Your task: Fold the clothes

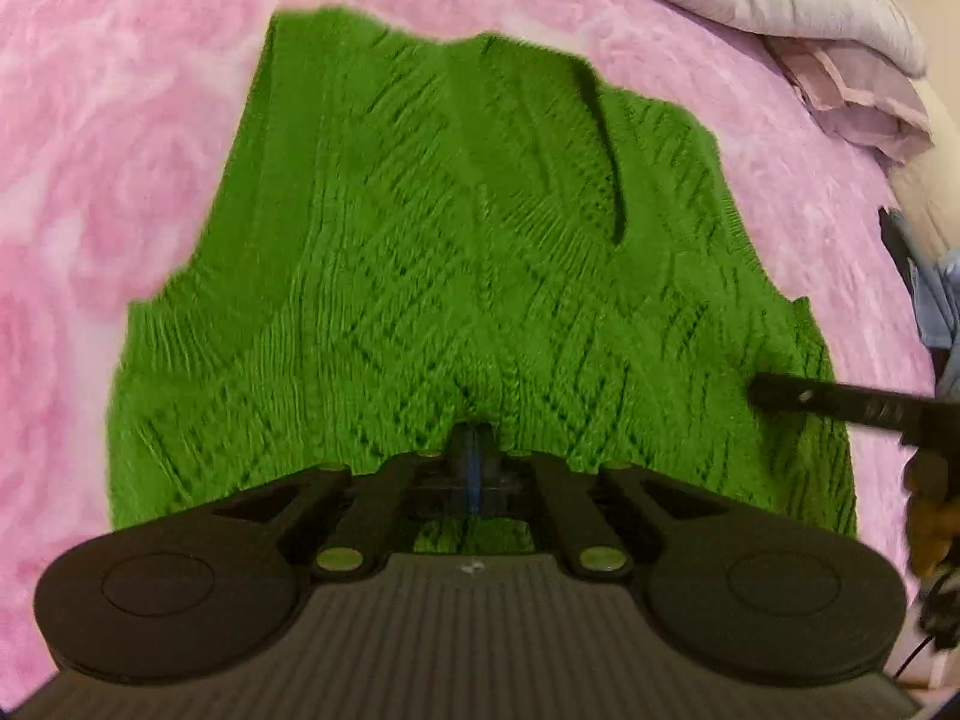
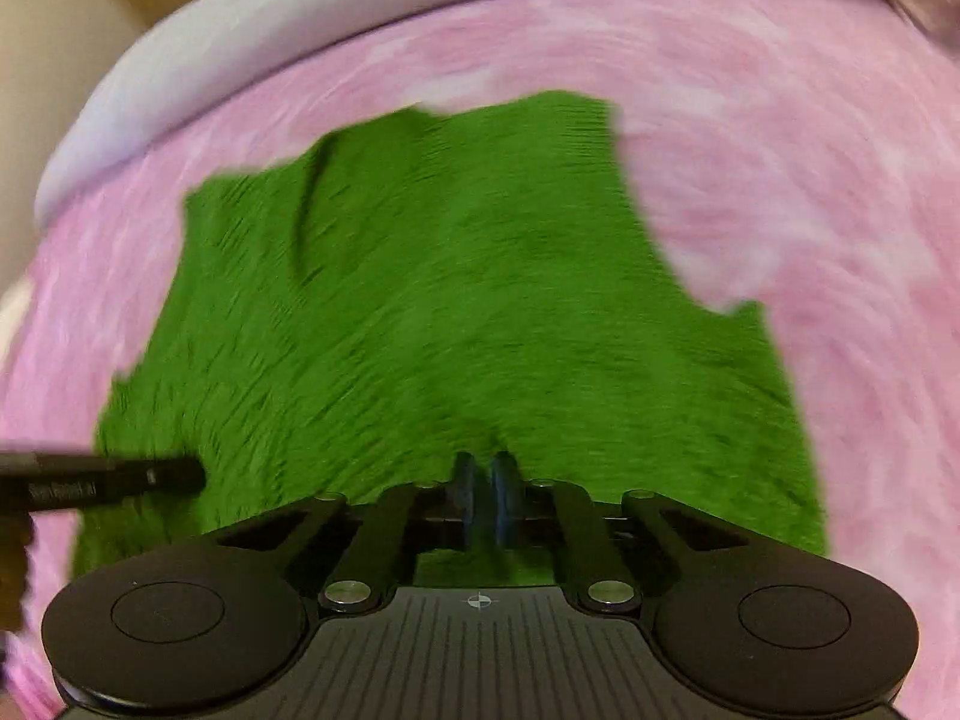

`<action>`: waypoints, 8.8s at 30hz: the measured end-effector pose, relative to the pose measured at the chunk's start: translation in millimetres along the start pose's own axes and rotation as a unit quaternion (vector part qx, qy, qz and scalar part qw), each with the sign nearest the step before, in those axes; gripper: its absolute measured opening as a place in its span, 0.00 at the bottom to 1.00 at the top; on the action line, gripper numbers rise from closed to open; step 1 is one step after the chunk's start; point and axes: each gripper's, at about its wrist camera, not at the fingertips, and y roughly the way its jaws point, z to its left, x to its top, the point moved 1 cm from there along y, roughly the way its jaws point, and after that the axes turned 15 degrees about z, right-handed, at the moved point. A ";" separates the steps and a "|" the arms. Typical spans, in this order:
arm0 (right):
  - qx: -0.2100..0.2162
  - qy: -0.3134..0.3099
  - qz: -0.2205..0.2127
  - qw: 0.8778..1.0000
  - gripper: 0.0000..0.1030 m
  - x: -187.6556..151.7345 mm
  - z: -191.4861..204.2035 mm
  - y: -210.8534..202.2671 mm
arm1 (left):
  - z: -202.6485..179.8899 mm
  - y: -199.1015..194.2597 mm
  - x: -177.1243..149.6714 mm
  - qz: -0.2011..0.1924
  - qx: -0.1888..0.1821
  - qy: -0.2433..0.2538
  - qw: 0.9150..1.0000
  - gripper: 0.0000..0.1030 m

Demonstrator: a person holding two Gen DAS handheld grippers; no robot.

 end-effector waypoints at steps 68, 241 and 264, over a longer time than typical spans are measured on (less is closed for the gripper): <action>-0.057 -0.111 -0.057 0.991 0.13 164.9 -14.1 7.1 | 72.7 -11.5 128.1 -0.120 0.073 0.001 0.990 0.03; -0.019 0.062 -0.108 0.992 0.12 -340.7 -86.3 -106.7 | 1.3 -77.7 -388.0 -0.184 0.011 -0.124 0.975 0.08; -0.058 -0.116 -0.137 0.982 0.17 -226.1 -43.3 -102.3 | -6.6 -57.8 -237.1 -0.160 0.065 -0.014 0.985 0.08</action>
